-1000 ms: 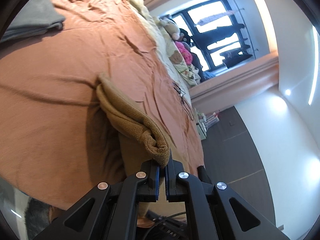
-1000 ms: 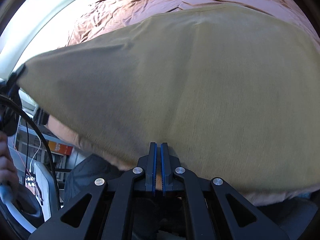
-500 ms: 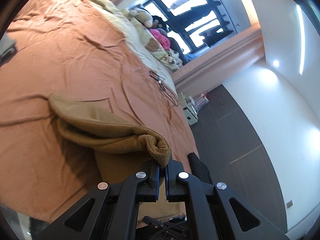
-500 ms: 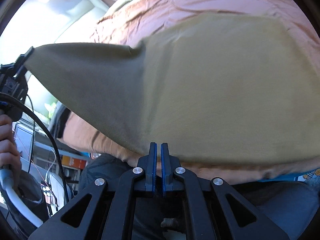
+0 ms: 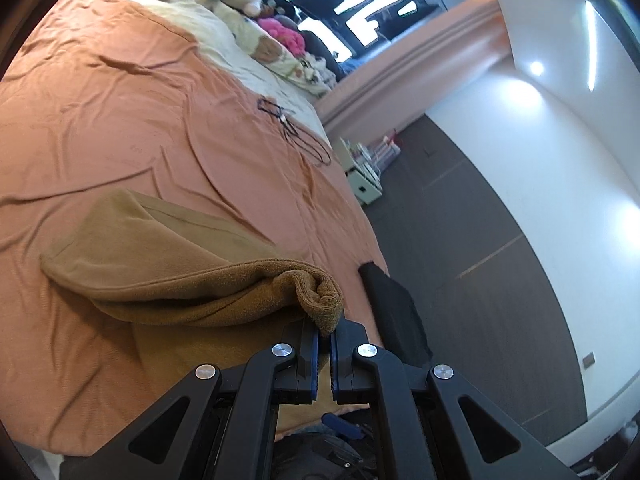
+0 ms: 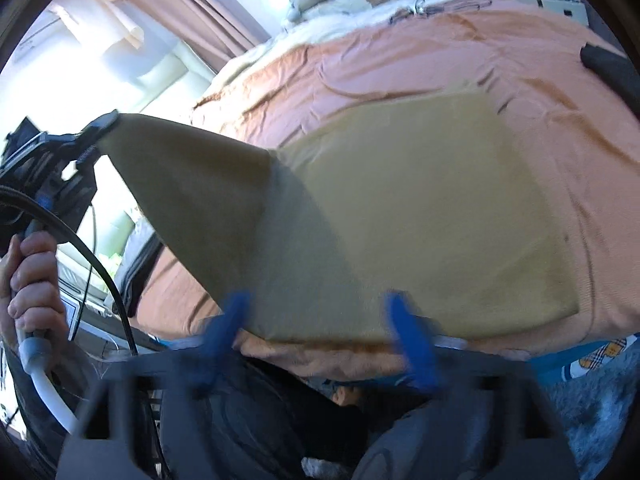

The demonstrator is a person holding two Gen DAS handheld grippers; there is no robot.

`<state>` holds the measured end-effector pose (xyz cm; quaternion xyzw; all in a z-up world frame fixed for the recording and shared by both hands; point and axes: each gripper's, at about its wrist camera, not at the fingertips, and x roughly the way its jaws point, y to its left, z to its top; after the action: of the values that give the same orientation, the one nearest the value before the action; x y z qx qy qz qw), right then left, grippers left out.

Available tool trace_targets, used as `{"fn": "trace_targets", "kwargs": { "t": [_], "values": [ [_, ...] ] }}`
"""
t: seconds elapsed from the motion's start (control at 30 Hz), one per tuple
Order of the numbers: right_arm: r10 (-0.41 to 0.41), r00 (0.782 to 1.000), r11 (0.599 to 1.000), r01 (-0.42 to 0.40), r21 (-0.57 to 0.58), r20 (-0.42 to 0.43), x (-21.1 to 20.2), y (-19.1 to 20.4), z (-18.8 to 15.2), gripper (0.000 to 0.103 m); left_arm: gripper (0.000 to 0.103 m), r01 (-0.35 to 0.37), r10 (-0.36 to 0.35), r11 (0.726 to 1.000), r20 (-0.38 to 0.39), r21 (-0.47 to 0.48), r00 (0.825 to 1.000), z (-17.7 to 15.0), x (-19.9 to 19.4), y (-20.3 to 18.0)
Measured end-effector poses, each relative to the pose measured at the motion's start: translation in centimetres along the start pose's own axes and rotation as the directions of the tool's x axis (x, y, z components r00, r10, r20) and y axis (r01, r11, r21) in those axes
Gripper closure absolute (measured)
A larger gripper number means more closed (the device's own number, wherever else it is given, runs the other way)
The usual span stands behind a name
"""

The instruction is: Fold small clothes

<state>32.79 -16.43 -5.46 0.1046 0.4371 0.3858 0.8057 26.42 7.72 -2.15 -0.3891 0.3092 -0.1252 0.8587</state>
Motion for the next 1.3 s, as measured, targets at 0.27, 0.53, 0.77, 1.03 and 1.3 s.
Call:
{"fn": "trace_targets", "kwargs": {
  "t": [0.27, 0.53, 0.77, 1.03, 1.3],
  "values": [
    [0.010, 0.998, 0.999, -0.012, 0.036, 0.064, -4.3, -2.2, -1.4, 0.022, 0.100, 0.009, -0.004, 0.999, -0.107, 0.045, 0.994, -1.2, 5.0, -2.0],
    [-0.040, 0.993, 0.996, 0.030, 0.084, 0.112, -7.6, -4.0, -2.6, 0.022, 0.100, 0.033, -0.019, 0.997, -0.212, 0.064, 0.977, -3.4, 9.8, -3.7],
    [-0.070, 0.991, 0.992, 0.058, 0.114, 0.110, -9.9, -4.9, -3.8, 0.022, 0.100, 0.047, -0.023, 0.996, -0.303, 0.073, 0.953, -6.4, 12.9, -4.5],
    [-0.089, 0.991, 0.987, 0.076, 0.138, 0.095, -11.3, -5.5, -4.3, 0.022, 0.100, 0.053, -0.017, 0.995, -0.396, 0.079, 0.918, -9.3, 16.5, -5.2],
    [-0.094, 0.993, 0.983, 0.081, 0.163, 0.069, -11.3, -6.2, -4.4, 0.022, 0.056, 0.046, -0.029, 0.999, -0.448, 0.027, 0.893, -9.9, 17.8, -4.3]
  ]
}}
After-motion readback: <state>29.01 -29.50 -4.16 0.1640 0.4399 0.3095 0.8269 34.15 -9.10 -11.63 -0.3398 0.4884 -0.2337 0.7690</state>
